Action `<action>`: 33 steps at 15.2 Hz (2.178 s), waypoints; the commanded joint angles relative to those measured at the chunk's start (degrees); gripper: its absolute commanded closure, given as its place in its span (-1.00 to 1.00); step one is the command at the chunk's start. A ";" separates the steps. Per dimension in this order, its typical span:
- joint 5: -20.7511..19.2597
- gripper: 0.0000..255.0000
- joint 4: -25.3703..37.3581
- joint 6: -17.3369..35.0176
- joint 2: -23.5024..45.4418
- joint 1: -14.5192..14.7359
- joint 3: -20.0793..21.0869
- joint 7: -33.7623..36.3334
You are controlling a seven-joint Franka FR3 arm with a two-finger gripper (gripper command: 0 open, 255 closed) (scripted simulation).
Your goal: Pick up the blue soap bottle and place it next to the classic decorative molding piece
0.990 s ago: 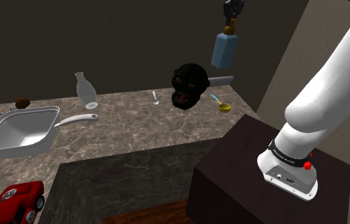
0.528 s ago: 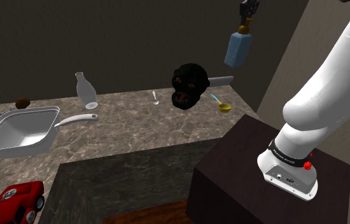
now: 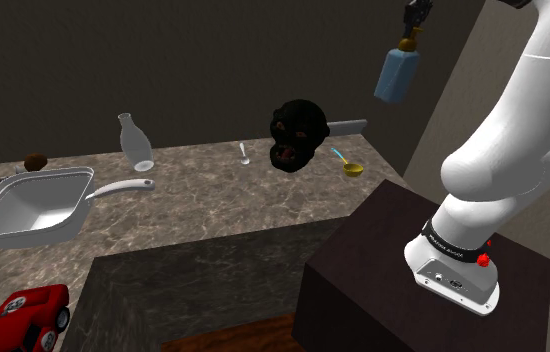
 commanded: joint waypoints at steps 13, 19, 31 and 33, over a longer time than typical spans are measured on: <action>1.42 1.00 -4.66 7.14 2.75 -3.07 -1.84 -5.37; 1.32 1.00 -9.72 11.89 2.42 -2.83 -1.73 -5.38; 1.85 1.00 -17.89 20.85 3.30 -2.69 -1.52 -5.79; 2.02 1.00 -19.03 22.29 3.62 -2.70 -1.47 -5.92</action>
